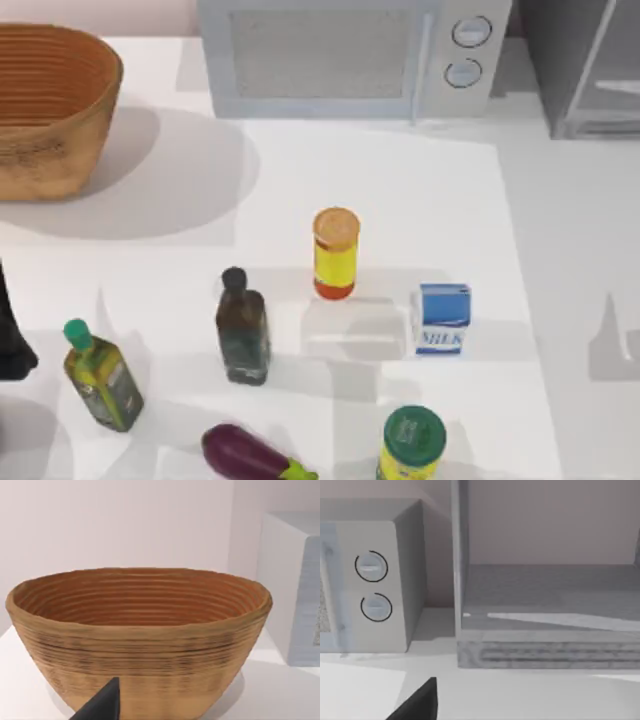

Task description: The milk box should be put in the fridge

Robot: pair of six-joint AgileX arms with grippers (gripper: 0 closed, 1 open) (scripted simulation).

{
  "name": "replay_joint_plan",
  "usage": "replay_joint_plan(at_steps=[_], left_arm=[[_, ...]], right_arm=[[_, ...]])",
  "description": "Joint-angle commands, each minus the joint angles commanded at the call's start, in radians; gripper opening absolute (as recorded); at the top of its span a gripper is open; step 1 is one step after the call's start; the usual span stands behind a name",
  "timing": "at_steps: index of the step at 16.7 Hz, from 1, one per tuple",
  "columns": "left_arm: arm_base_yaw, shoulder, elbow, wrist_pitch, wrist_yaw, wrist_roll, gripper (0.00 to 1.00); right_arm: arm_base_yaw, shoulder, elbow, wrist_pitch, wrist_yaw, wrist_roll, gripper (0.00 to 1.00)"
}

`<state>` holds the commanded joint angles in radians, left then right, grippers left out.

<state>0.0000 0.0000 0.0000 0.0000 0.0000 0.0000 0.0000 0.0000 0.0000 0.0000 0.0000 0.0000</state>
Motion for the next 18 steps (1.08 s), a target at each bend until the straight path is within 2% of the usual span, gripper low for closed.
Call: replay_joint_plan(at_steps=[4, 8, 18], left_arm=[[0.0, 0.0, 0.0, 0.0, 0.0, 0.0, 1.0], [0.0, 0.0, 0.0, 0.0, 0.0, 0.0, 1.0], [0.0, 0.0, 0.0, 0.0, 0.0, 0.0, 1.0]], right_arm=[[0.026, 0.033, 0.014, 0.003, 0.021, 0.024, 1.0], [0.147, 0.224, 0.082, 0.014, 0.133, 0.139, 1.0], [0.657, 1.194, 0.411, 0.113, 0.562, 0.549, 1.0]])
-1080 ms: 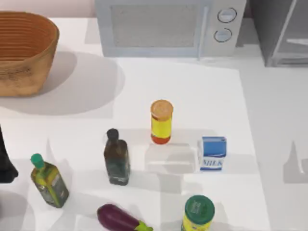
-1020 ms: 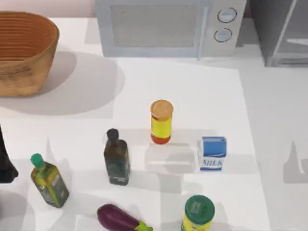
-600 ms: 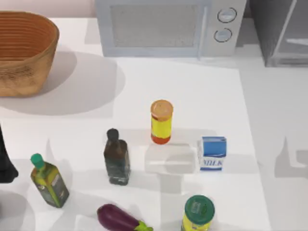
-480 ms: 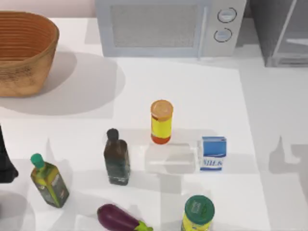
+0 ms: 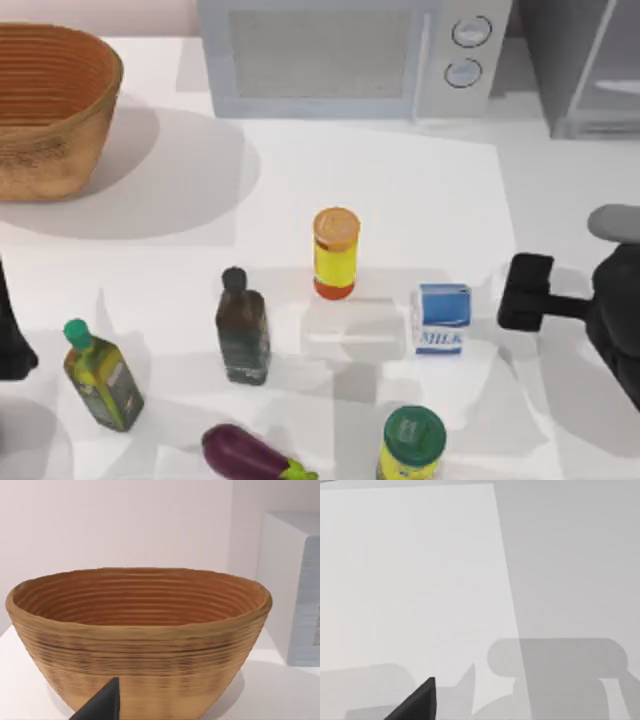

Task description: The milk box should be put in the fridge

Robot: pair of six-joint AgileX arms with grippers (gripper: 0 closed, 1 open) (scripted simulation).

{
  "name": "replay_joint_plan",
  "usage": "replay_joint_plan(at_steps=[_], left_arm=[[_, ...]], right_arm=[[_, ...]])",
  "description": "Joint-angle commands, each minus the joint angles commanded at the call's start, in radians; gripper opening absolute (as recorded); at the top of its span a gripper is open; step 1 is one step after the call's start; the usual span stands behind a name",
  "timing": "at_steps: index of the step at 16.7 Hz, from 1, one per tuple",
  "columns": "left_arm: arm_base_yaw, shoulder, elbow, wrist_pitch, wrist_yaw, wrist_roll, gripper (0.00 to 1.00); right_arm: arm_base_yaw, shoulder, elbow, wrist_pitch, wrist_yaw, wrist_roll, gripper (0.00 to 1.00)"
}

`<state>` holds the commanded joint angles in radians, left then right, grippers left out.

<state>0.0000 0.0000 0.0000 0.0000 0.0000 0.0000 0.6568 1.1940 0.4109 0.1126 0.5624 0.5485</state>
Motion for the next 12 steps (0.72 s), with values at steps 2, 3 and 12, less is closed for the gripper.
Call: replay_joint_plan(at_steps=[2, 3, 12], left_arm=[[0.0, 0.0, 0.0, 0.0, 0.0, 0.0, 1.0], [0.0, 0.0, 0.0, 0.0, 0.0, 0.0, 1.0], [0.0, 0.0, 0.0, 0.0, 0.0, 0.0, 1.0]], right_arm=[[0.106, 0.179, 0.068, 0.025, 0.071, 0.067, 1.0], [0.155, 0.258, 0.099, 0.036, 0.102, 0.096, 1.0], [0.333, 0.521, 0.201, 0.077, 0.211, 0.189, 1.0]])
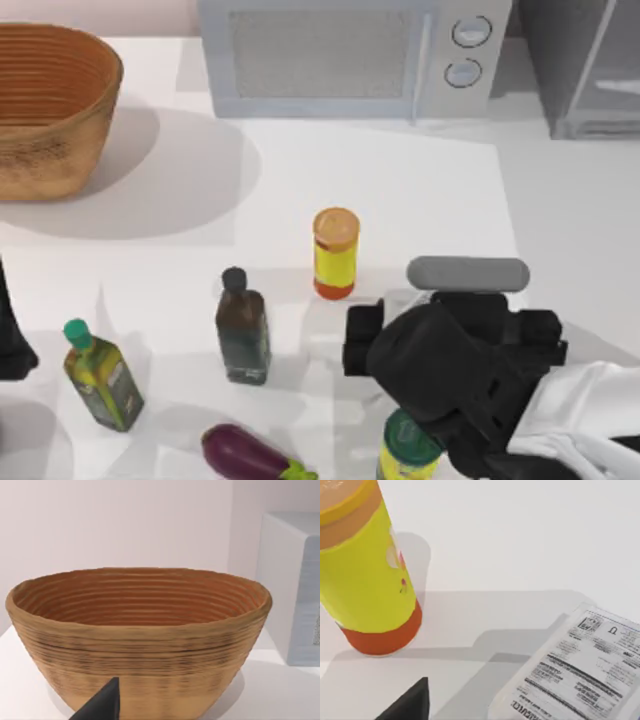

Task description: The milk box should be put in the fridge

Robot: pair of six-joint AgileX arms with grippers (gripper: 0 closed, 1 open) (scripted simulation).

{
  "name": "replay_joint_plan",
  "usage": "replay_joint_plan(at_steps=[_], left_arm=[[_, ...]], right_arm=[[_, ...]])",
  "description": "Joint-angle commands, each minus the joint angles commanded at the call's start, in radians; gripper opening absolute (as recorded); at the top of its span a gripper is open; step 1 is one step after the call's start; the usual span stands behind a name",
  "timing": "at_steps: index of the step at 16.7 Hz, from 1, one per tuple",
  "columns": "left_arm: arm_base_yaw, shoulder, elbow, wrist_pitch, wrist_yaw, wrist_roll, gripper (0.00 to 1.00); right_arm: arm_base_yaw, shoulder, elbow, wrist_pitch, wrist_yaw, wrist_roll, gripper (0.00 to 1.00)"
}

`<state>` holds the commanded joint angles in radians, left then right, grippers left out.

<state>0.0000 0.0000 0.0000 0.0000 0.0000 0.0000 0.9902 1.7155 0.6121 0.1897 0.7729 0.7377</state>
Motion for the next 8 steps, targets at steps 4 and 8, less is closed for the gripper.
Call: replay_joint_plan(at_steps=[4, 8], left_arm=[[0.0, 0.0, 0.0, 0.0, 0.0, 0.0, 1.0], [0.0, 0.0, 0.0, 0.0, 0.0, 0.0, 1.0]], right_arm=[[-0.012, -0.016, 0.024, 0.004, -0.007, -0.012, 1.0], [-0.067, -0.003, 0.03, 0.017, -0.04, -0.072, 1.0]])
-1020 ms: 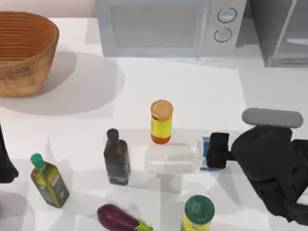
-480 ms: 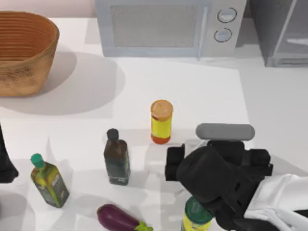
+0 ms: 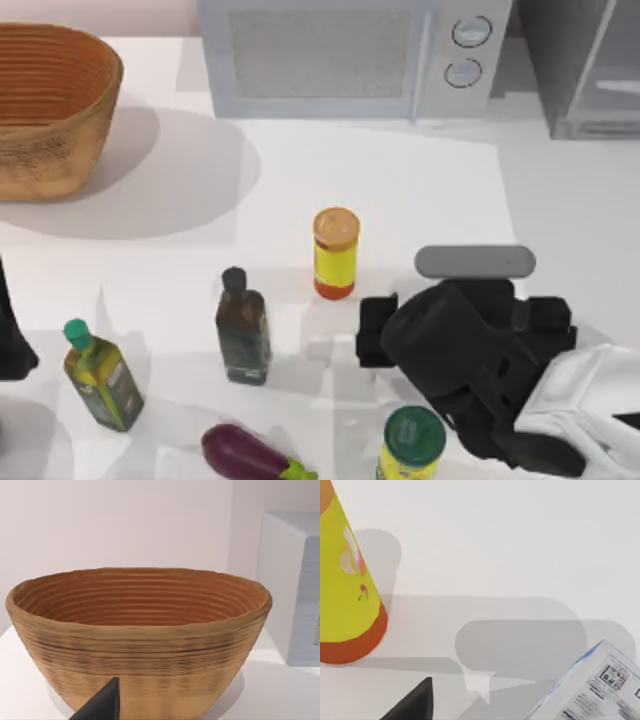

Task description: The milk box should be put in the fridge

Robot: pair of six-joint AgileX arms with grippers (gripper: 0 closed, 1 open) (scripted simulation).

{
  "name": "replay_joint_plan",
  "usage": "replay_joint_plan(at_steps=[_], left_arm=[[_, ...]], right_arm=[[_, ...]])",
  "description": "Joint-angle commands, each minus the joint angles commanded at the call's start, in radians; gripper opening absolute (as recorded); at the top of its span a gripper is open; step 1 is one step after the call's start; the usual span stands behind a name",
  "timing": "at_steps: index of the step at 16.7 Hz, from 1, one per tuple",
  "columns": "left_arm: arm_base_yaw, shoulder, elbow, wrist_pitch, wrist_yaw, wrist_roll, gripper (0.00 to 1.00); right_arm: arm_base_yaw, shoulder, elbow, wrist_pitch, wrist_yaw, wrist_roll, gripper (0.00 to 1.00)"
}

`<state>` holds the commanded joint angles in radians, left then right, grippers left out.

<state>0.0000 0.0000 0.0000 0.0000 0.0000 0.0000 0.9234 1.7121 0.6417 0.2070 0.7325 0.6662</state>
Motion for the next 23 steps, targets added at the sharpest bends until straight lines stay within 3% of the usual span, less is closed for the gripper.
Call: replay_joint_plan(at_steps=[6, 16, 23], left_arm=[[0.0, 0.0, 0.0, 0.0, 0.0, 0.0, 1.0], [0.0, 0.0, 0.0, 0.0, 0.0, 0.0, 1.0], [0.0, 0.0, 0.0, 0.0, 0.0, 0.0, 1.0]], right_arm=[[-0.064, 0.09, 0.018, 0.11, -0.041, -0.057, 1.0], [-0.053, 0.188, 0.021, 0.198, -0.034, -0.048, 1.0], [-0.053, 0.188, 0.021, 0.198, -0.034, -0.048, 0.47]])
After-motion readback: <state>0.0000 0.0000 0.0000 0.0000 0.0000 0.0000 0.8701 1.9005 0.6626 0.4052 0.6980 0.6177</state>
